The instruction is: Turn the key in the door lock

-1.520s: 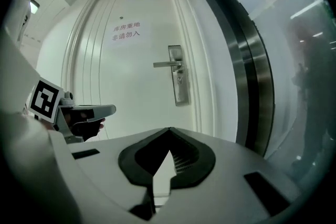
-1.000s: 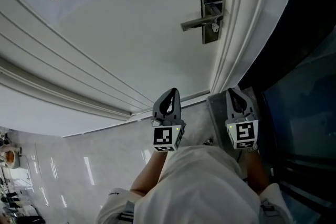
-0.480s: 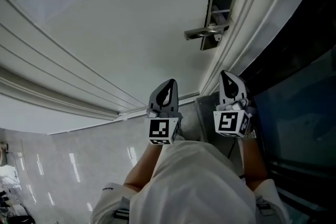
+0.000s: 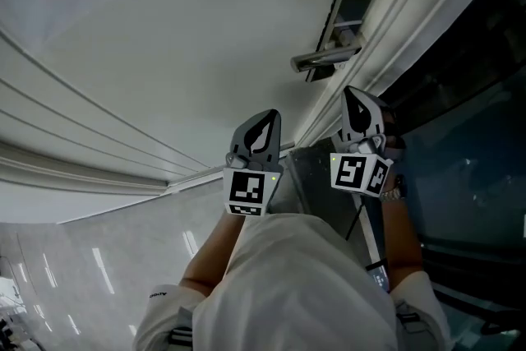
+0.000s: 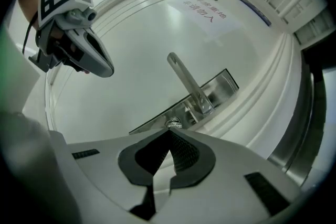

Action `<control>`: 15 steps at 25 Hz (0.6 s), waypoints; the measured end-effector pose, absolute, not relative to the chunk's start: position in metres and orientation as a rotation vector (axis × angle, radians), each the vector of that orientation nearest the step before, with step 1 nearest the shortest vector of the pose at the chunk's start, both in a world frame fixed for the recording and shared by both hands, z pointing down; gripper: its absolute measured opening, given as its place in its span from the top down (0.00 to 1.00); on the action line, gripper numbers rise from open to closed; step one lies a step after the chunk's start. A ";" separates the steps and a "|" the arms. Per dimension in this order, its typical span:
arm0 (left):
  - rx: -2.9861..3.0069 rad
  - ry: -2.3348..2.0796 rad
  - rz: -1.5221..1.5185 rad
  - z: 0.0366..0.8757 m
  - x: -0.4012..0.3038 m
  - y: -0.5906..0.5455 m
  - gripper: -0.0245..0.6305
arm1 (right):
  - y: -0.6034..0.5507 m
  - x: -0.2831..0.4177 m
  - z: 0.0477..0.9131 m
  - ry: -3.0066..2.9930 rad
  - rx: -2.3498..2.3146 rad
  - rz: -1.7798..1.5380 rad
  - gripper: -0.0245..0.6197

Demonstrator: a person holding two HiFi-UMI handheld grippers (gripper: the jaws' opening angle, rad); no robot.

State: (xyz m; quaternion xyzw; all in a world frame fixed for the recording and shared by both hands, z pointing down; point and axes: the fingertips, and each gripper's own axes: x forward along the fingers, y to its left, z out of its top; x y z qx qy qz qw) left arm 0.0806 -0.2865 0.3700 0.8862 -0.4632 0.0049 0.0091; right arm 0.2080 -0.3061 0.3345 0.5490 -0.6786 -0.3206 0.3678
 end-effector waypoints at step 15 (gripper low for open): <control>2.821 -1.411 -0.013 0.362 0.065 -0.303 0.95 | -0.346 0.202 0.343 -1.536 1.319 -0.880 0.82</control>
